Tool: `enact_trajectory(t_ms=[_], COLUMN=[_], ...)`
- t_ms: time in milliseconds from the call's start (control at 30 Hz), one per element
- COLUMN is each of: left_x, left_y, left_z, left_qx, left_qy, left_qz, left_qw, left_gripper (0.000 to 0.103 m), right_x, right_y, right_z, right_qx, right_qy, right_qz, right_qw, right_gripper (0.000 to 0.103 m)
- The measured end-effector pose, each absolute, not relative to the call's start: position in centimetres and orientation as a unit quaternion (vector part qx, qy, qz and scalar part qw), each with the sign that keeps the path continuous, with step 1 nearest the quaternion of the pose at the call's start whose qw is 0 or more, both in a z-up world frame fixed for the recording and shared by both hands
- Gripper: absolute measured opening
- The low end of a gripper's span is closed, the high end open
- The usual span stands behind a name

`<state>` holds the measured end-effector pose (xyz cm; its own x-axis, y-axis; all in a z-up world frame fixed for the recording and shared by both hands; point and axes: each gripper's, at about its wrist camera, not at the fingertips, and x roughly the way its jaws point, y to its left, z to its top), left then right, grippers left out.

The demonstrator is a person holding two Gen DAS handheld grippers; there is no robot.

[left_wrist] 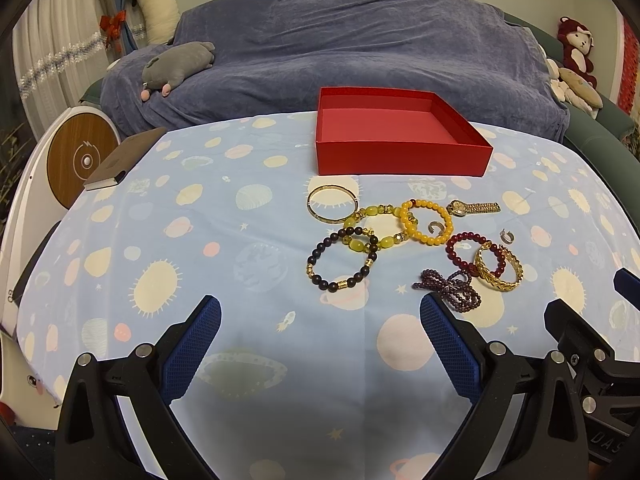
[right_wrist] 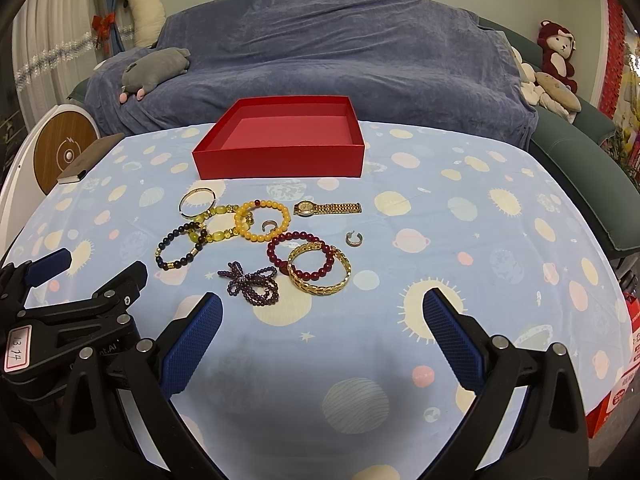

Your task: Organize jewelry

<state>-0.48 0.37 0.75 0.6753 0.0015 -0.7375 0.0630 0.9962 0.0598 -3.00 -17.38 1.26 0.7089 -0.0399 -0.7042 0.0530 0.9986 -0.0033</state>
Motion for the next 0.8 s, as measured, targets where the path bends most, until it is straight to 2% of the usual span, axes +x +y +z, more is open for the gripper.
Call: enact_trajectory(t_ms=[800], left_x=[-0.58], left_y=[0.53], left_z=[0.83], left_qx=[0.04], left_qy=[0.403], left_qz=[-0.016], left_qw=[0.914], left_gripper=[0.096], right_x=[-3.05], right_y=[-17.34], right_z=[1.27], right_qx=[0.008], right_qy=[0.38], right_qz=[-0.025], right_qw=[0.925], right_gripper=[0.096])
